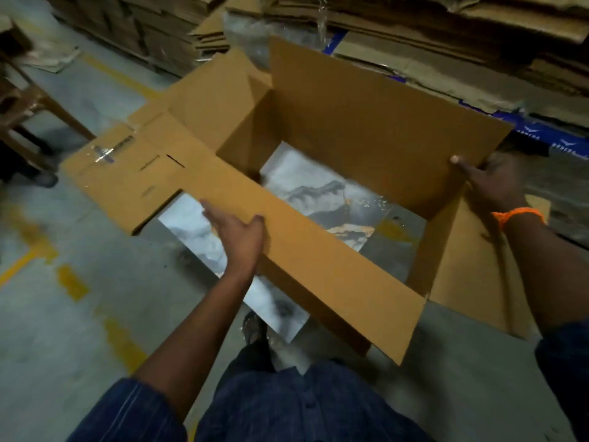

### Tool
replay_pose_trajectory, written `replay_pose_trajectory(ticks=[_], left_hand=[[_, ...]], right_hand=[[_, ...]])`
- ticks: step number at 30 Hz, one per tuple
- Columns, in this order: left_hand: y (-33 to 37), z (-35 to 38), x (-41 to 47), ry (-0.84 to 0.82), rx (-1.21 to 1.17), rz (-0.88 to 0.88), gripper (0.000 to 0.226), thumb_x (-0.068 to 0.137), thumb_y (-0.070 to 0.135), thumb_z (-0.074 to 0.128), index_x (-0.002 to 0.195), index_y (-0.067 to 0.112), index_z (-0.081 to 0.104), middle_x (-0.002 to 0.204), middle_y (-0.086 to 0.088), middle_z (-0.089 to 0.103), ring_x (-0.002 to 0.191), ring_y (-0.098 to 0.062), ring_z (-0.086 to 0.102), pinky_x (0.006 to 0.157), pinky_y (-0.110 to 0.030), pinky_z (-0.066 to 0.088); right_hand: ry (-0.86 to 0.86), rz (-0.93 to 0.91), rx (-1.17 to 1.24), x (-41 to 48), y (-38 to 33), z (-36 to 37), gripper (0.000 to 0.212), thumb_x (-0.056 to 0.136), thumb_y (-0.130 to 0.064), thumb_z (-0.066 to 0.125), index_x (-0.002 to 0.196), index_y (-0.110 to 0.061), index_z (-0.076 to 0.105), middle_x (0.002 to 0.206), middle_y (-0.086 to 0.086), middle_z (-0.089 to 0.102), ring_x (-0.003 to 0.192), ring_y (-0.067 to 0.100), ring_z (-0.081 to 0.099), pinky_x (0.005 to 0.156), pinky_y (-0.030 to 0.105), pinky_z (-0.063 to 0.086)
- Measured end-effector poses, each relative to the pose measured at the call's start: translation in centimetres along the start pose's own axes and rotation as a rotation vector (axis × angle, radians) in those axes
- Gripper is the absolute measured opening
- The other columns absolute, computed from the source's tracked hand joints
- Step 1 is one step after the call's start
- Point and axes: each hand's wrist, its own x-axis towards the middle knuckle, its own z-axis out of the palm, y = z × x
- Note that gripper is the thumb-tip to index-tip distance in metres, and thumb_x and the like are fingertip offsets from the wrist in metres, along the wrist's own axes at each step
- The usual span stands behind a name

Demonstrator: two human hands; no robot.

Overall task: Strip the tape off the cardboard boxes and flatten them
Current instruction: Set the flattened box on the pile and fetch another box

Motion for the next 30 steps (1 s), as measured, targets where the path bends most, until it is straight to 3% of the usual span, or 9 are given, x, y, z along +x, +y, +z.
replay_pose_trajectory(ticks=[4, 7, 10, 13, 16, 18, 22, 26, 30], left_hand=[[4.5, 4.4, -1.1, -0.123, -0.140, 0.020, 0.103, 0.089, -0.001, 0.058, 0.161, 0.022, -0.011, 0.123, 0.011, 0.061, 0.093, -0.009, 0.064, 0.072, -0.012, 0.053], [7.3, 8.0, -2.0, -0.360, -0.238, -0.129, 0.060, 0.081, 0.003, 0.059, 0.139, 0.010, 0.047, 0.101, -0.007, 0.066, 0.089, -0.028, 0.067, 0.070, -0.032, 0.059], [7.7, 9.7, -4.6, -0.579, -0.161, -0.311, 0.019, 0.091, 0.002, 0.055, 0.110, 0.002, 0.057, 0.093, -0.014, 0.060, 0.084, -0.029, 0.063, 0.071, -0.031, 0.056], [7.4, 9.9, -5.5, -0.666, -0.151, -0.376, 0.014, 0.098, 0.009, 0.054, 0.111, 0.007, 0.059, 0.108, -0.013, 0.066, 0.105, -0.034, 0.066, 0.098, -0.049, 0.055], [8.1, 9.2, -4.8, -0.685, -0.174, -0.337, 0.018, 0.103, 0.015, 0.051, 0.114, 0.008, 0.062, 0.112, -0.019, 0.071, 0.103, -0.039, 0.068, 0.096, -0.054, 0.056], [8.7, 8.2, -3.9, -0.703, -0.198, -0.294, 0.017, 0.103, 0.016, 0.049, 0.111, 0.011, 0.064, 0.108, -0.016, 0.073, 0.098, -0.036, 0.070, 0.090, -0.051, 0.059], [8.0, 4.6, -0.5, -0.781, -0.232, -0.263, 0.031, 0.102, 0.021, 0.045, 0.117, 0.011, 0.070, 0.109, -0.013, 0.076, 0.100, -0.032, 0.073, 0.081, -0.046, 0.062], [6.3, 0.5, 4.0, -0.839, -0.261, -0.247, 0.037, 0.105, 0.026, 0.040, 0.123, 0.012, 0.069, 0.108, -0.009, 0.077, 0.105, -0.032, 0.071, 0.079, -0.040, 0.060], [6.5, -3.8, 8.8, -1.001, -0.357, -0.162, 0.062, 0.099, 0.064, 0.043, 0.138, 0.019, 0.058, 0.125, -0.009, 0.072, 0.113, -0.026, 0.070, 0.093, -0.043, 0.059]], right_hand=[[-0.115, -0.028, -0.096, -4.9, -1.3, 0.8, 0.045, 0.091, -0.050, 0.069, 0.071, -0.010, 0.069, 0.065, -0.004, 0.071, 0.059, 0.010, 0.064, 0.062, 0.040, 0.051], [-0.104, -0.083, -0.067, -9.9, -3.2, 2.8, 0.054, 0.097, -0.038, 0.066, 0.054, -0.006, 0.056, 0.054, 0.009, 0.060, 0.049, 0.011, 0.055, 0.054, 0.034, 0.043], [-0.081, -0.089, 0.019, -13.5, -2.8, 4.8, 0.057, 0.098, -0.037, 0.064, 0.050, -0.014, 0.044, 0.048, 0.003, 0.048, 0.041, 0.004, 0.039, 0.050, 0.032, 0.034], [-0.139, -0.085, 0.110, -16.0, -3.2, 6.3, 0.059, 0.099, -0.046, 0.059, 0.056, -0.007, 0.054, 0.053, 0.012, 0.055, 0.043, 0.019, 0.048, 0.051, 0.031, 0.035], [-0.211, -0.202, 0.074, -17.0, -5.8, 7.7, 0.037, 0.102, -0.039, 0.057, 0.069, -0.026, 0.066, 0.076, -0.008, 0.068, 0.065, 0.001, 0.063, 0.062, 0.026, 0.047], [-0.240, -0.324, -0.004, -17.2, -7.3, 8.6, 0.032, 0.102, -0.043, 0.053, 0.097, -0.021, 0.075, 0.101, -0.004, 0.068, 0.088, 0.006, 0.065, 0.074, 0.033, 0.053], [-0.426, -0.499, -0.254, -17.4, -10.1, 8.6, 0.055, 0.098, -0.061, 0.048, 0.145, -0.031, 0.053, 0.137, -0.005, 0.051, 0.112, 0.013, 0.058, 0.091, 0.039, 0.054], [-0.645, -0.518, -0.350, -17.8, -15.5, 9.0, 0.060, 0.097, -0.050, 0.059, 0.152, -0.032, 0.042, 0.149, -0.003, 0.047, 0.124, 0.004, 0.048, 0.103, 0.028, 0.046], [-0.751, -0.536, -0.569, -18.5, -22.1, 13.9, 0.073, 0.091, -0.032, 0.073, 0.154, -0.017, 0.040, 0.148, 0.007, 0.047, 0.107, 0.001, 0.043, 0.087, 0.007, 0.029]])
